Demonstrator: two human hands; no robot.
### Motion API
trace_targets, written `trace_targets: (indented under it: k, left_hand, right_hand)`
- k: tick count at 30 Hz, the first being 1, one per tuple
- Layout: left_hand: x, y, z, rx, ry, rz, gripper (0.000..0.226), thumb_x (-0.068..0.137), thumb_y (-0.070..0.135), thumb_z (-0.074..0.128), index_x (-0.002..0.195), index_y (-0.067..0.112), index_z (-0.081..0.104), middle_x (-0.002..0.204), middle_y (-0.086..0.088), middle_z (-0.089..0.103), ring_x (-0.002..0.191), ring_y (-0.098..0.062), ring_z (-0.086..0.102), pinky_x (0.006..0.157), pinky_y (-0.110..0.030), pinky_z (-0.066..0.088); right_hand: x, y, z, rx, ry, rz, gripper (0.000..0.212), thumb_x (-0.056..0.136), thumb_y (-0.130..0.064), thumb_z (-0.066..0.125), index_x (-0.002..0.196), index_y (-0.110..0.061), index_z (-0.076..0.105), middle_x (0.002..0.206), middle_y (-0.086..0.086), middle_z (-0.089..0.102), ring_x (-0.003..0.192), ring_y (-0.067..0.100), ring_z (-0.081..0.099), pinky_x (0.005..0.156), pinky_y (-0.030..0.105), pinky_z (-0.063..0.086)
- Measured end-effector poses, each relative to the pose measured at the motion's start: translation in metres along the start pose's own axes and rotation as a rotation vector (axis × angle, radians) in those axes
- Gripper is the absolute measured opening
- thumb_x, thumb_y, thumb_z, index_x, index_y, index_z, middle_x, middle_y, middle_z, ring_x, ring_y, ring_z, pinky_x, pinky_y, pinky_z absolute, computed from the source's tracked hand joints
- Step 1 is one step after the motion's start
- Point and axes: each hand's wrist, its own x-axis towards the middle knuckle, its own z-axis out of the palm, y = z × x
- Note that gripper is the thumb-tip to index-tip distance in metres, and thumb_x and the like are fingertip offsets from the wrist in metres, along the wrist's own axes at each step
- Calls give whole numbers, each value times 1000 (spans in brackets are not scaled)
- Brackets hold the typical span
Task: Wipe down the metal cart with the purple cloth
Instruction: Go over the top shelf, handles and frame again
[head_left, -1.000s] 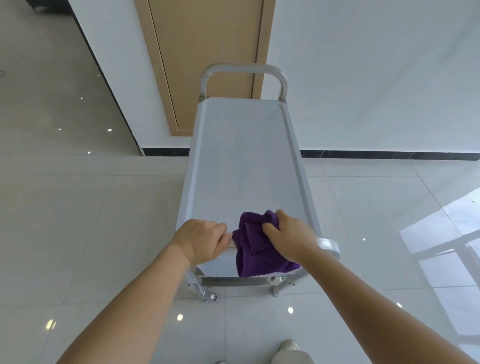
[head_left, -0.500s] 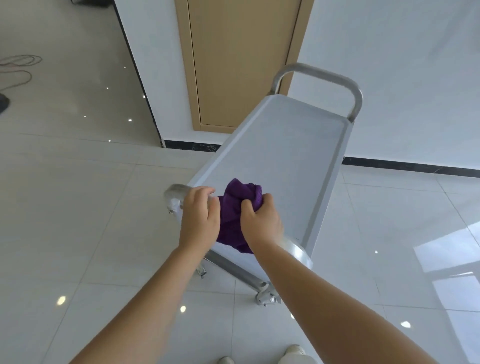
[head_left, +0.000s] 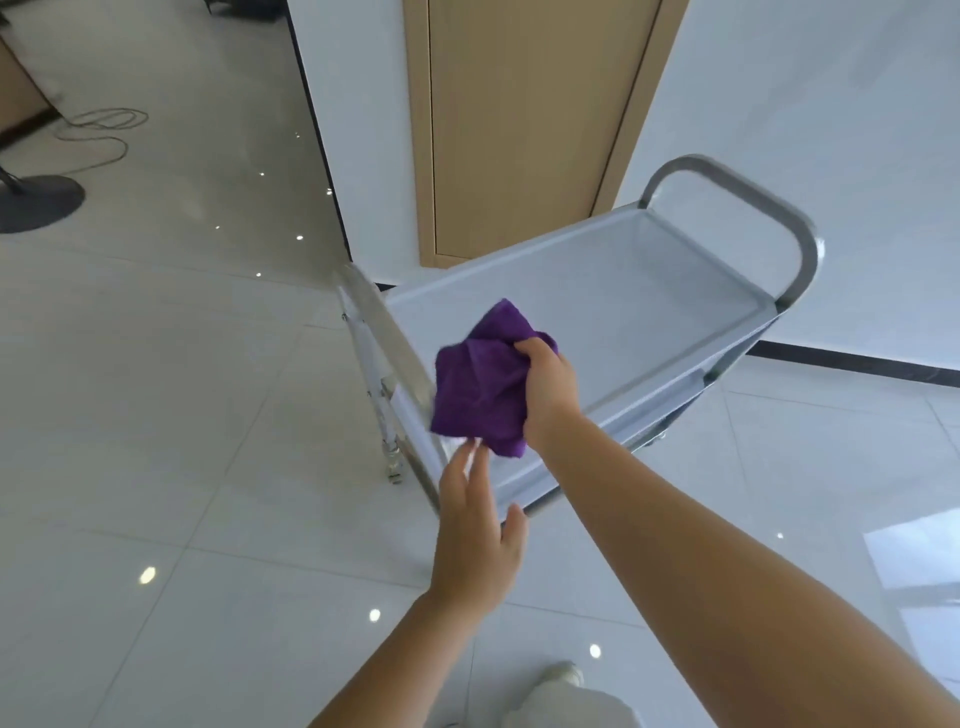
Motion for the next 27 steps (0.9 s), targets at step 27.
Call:
trace_targets:
  k: [27]
  left_hand:
    - [190, -92, 126, 637, -140, 9, 42, 82, 29, 39, 121, 12, 43, 123, -16, 58, 115, -32, 43, 99, -45, 35]
  right_hand:
    - [240, 49, -74, -1290, -141, -691, 47, 83, -29, 35, 109, 2, 59, 116, 17, 63, 116, 39, 56, 89, 45, 49]
